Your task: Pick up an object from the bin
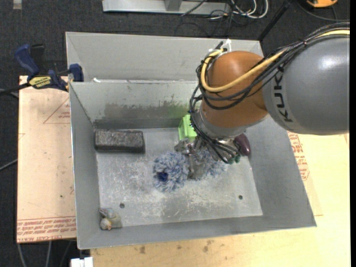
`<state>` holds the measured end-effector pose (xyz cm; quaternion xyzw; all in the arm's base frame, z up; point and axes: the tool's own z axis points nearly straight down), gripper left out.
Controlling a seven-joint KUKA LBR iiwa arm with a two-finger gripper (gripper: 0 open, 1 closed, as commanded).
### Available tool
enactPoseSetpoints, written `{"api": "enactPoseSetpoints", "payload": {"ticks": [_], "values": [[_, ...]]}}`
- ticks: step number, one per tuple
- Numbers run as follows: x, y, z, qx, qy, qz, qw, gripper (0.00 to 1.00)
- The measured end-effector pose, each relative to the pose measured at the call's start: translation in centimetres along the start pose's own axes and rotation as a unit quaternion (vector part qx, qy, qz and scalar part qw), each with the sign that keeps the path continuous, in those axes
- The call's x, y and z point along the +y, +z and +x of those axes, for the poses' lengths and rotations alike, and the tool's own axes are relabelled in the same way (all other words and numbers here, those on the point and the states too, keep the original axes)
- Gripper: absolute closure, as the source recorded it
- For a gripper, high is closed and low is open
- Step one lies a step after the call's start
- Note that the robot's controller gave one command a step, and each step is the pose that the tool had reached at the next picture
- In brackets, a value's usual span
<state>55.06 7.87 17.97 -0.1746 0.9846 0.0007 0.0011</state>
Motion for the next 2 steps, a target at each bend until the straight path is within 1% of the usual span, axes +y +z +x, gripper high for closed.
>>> {"api": "enactPoseSetpoints", "payload": {"ticks": [1, 2], "values": [[-1.0, -2.6, -1.2, 0.0013, 0.000, 0.000, 1.0000, 1.00], [-1.4, -3.7, -1.6, 0.0019, 0.001, 0.000, 1.0000, 1.00]]}}
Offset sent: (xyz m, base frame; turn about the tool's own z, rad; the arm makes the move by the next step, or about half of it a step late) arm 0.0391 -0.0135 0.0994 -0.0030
